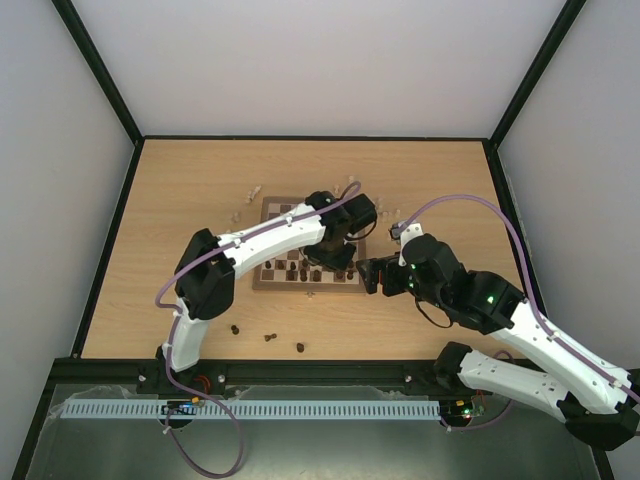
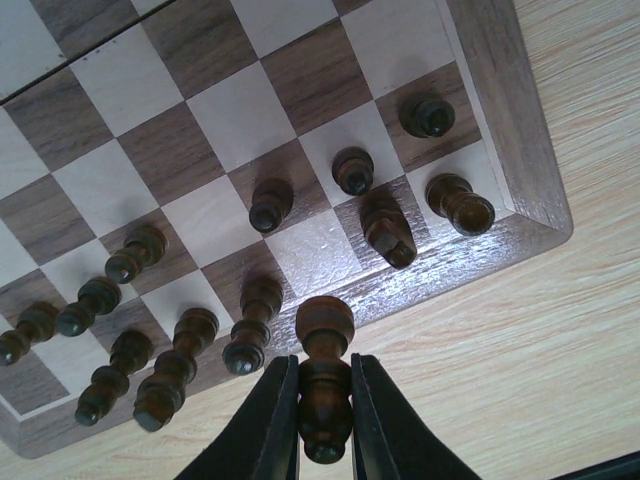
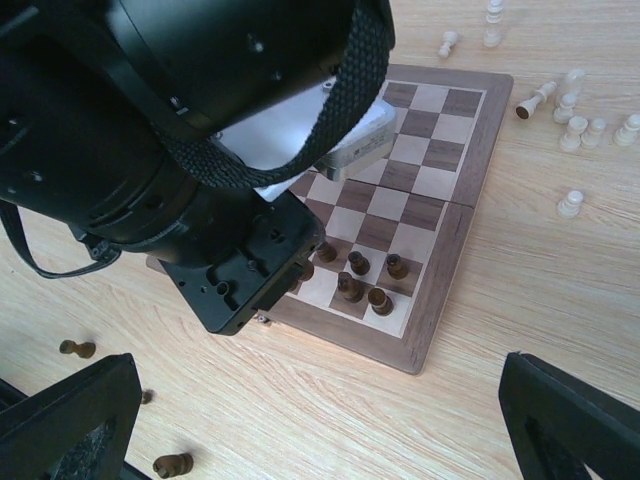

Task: Set up the chess pieces on the board
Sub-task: Place the chess piece on the chessboard.

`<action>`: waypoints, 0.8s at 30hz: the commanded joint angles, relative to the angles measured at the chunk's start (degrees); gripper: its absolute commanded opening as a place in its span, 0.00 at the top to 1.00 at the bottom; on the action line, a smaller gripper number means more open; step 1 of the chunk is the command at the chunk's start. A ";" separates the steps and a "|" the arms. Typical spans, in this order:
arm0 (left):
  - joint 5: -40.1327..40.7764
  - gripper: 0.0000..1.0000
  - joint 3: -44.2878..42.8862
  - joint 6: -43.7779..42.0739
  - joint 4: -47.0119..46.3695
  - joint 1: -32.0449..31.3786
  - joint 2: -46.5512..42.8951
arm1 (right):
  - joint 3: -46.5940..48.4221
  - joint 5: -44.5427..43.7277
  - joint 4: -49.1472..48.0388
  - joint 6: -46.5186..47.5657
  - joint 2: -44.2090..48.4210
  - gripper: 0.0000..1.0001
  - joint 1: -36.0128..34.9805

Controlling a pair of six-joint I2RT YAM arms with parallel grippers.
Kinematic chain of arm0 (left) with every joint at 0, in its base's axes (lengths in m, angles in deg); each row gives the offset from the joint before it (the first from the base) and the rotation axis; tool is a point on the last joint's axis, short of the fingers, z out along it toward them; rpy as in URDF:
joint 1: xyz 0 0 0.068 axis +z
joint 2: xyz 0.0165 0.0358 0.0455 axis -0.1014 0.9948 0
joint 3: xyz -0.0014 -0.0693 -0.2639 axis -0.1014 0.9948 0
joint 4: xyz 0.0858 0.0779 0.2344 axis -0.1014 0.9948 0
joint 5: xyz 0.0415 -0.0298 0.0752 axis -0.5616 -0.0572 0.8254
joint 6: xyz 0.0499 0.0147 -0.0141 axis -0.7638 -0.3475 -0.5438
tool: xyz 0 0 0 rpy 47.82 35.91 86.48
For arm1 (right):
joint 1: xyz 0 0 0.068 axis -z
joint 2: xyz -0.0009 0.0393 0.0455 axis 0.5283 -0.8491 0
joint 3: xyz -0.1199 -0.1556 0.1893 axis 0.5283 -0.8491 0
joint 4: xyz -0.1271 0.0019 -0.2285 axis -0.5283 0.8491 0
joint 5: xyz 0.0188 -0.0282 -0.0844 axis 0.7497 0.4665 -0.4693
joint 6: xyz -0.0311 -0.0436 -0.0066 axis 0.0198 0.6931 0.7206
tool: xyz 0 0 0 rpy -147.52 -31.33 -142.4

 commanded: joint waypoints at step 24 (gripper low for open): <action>-0.17 0.92 9.95 -1.34 -9.31 0.99 0.76 | -1.15 0.68 1.55 0.58 1.24 0.01 0.26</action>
